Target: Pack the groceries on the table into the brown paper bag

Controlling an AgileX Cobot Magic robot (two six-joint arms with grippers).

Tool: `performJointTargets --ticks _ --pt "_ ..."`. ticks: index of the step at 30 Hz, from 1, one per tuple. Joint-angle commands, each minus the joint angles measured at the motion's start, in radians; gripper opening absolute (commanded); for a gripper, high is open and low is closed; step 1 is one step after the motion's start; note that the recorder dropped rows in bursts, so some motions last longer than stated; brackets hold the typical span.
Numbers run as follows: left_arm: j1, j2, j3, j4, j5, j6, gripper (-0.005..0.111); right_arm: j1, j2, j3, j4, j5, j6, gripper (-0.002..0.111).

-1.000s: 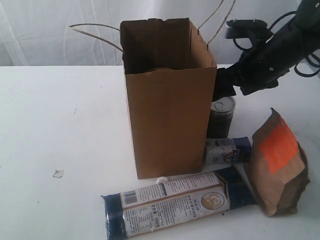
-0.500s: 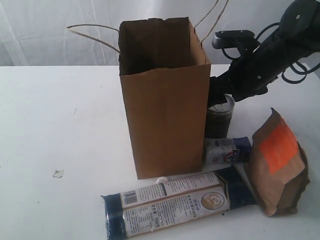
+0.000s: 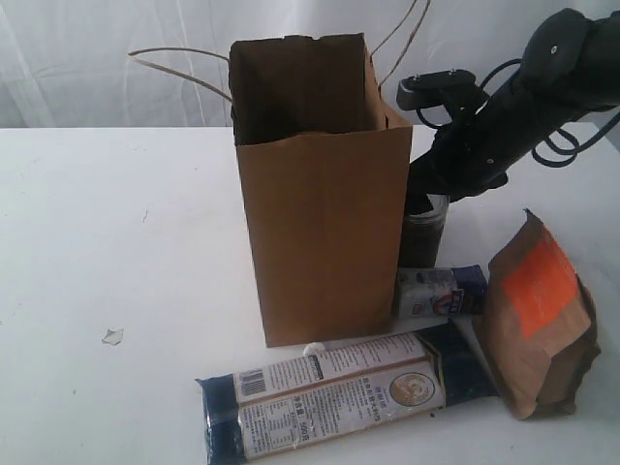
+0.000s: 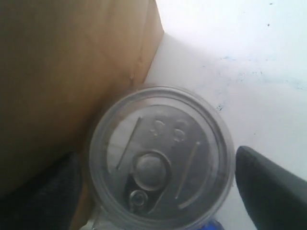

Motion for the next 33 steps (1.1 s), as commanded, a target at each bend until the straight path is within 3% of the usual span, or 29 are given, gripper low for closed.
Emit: performJointTargets --ticks 1,19,29,33 --pt "0.001 -0.005 0.004 -0.007 0.005 -0.003 0.0 0.007 0.0 -0.008 -0.01 -0.004 -0.023 0.08" --pt "0.001 -0.005 0.004 -0.007 0.005 -0.003 0.0 0.028 0.03 -0.008 -0.009 0.007 -0.04 0.082" --pt "0.001 -0.005 0.004 -0.007 0.005 -0.003 0.0 0.017 0.03 -0.008 -0.015 -0.001 -0.001 0.035" --pt "0.001 -0.005 0.004 -0.007 0.005 -0.003 0.0 0.009 0.014 -0.008 -0.061 -0.001 0.019 0.025"
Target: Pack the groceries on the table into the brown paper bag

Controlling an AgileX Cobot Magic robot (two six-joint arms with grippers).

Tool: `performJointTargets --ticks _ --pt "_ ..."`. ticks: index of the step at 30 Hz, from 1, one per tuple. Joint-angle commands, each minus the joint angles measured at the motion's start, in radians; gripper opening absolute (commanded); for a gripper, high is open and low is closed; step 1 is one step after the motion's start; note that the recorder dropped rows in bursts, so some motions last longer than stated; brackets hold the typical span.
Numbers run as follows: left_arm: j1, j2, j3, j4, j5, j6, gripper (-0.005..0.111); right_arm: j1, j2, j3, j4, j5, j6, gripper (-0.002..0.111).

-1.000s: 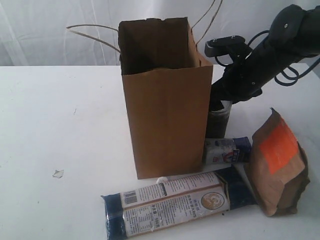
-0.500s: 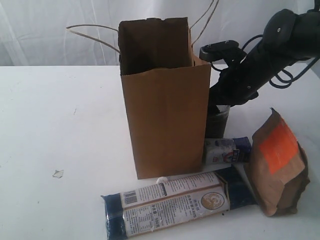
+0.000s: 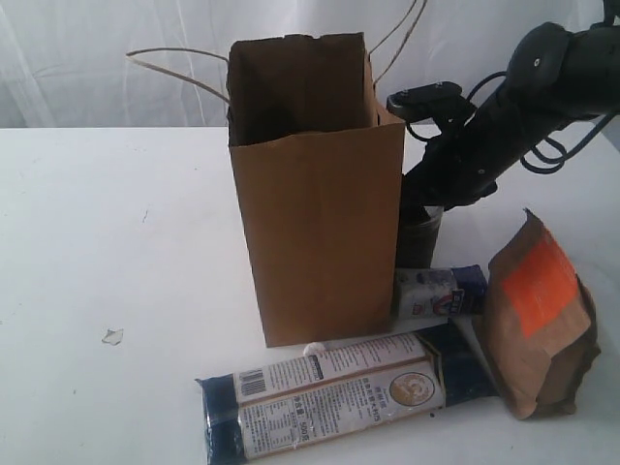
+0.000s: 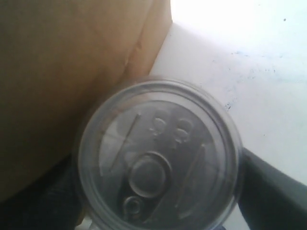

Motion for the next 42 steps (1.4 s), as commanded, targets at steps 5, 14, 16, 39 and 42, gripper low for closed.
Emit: performJointTargets --ticks 5,14,16,39,42 --pt "0.001 -0.005 0.004 -0.007 0.005 -0.003 0.0 -0.044 -0.049 -0.006 -0.109 -0.004 0.074 0.024" --pt "0.001 -0.005 0.004 -0.007 0.005 -0.003 0.0 -0.108 -0.09 -0.006 -0.124 0.001 0.095 0.024" --pt "0.001 -0.005 0.004 -0.007 0.005 -0.003 0.0 -0.128 -0.094 -0.006 -0.124 0.001 0.097 0.024" --pt "0.001 -0.005 0.004 -0.007 0.005 -0.003 0.0 -0.313 -0.271 0.148 -0.119 0.016 0.159 0.024" --pt "0.001 -0.005 0.004 -0.007 0.005 -0.003 0.0 -0.331 -0.333 0.203 -0.119 0.008 0.161 0.024"
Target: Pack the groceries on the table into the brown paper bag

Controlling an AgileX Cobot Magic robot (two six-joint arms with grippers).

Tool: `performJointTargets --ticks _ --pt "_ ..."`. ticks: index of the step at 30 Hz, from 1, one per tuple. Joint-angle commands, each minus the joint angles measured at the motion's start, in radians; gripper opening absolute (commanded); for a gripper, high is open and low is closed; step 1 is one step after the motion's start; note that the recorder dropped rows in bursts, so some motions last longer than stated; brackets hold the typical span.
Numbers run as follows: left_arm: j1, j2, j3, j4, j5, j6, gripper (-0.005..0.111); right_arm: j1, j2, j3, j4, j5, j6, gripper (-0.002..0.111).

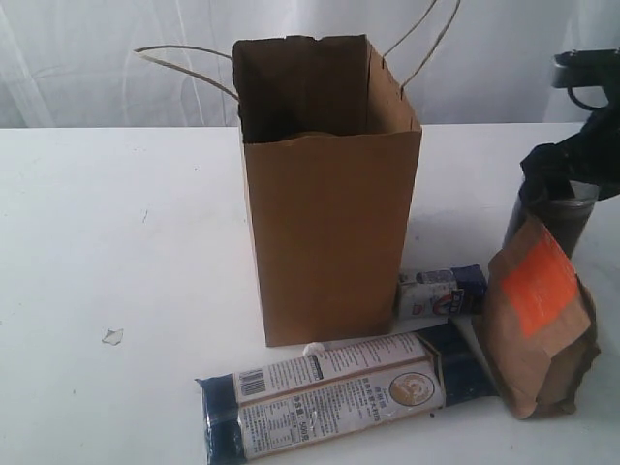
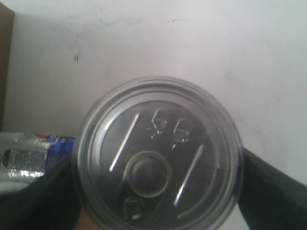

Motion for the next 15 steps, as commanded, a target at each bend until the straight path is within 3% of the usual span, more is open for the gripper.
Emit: performJointTargets --ticks 1,15 --pt "0.001 -0.005 0.004 -0.007 0.005 -0.003 0.0 -0.038 -0.108 0.072 0.005 -0.037 0.006 0.024" --pt "0.001 -0.005 0.004 -0.007 0.005 -0.003 0.0 -0.101 -0.45 0.349 0.003 0.039 0.076 0.024"
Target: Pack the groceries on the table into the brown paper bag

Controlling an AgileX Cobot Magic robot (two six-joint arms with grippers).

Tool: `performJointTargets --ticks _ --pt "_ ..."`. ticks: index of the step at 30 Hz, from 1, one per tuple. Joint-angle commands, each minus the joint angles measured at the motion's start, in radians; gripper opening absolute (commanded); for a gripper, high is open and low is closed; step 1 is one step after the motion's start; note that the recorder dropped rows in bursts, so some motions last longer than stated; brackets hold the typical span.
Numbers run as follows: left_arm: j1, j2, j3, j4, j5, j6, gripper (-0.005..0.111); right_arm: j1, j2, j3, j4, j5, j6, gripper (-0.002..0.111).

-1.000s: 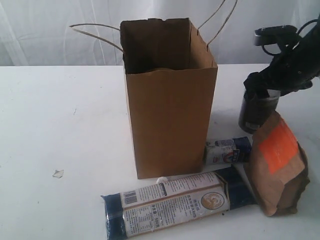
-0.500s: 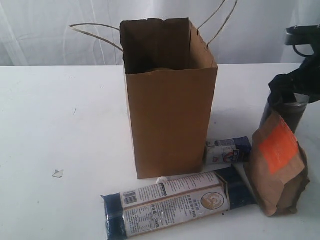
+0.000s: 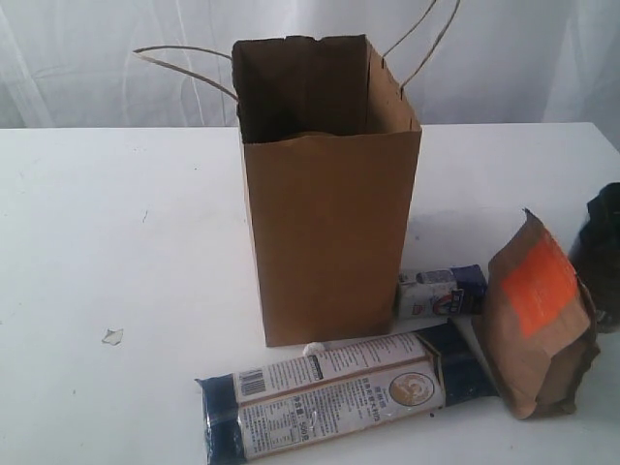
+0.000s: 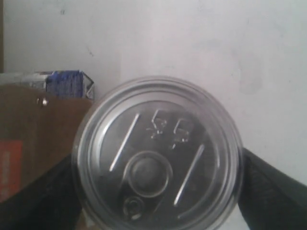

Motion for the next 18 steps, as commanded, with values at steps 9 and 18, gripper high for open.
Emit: performJointTargets --ticks 9,18 --pt "0.001 -0.005 0.004 -0.007 0.005 -0.003 0.0 -0.011 -0.327 0.22 -0.02 0.155 0.056 0.024" --pt "0.001 -0.005 0.004 -0.004 0.005 -0.003 0.0 -0.005 -0.447 0.286 0.101 0.261 0.033 0.024"
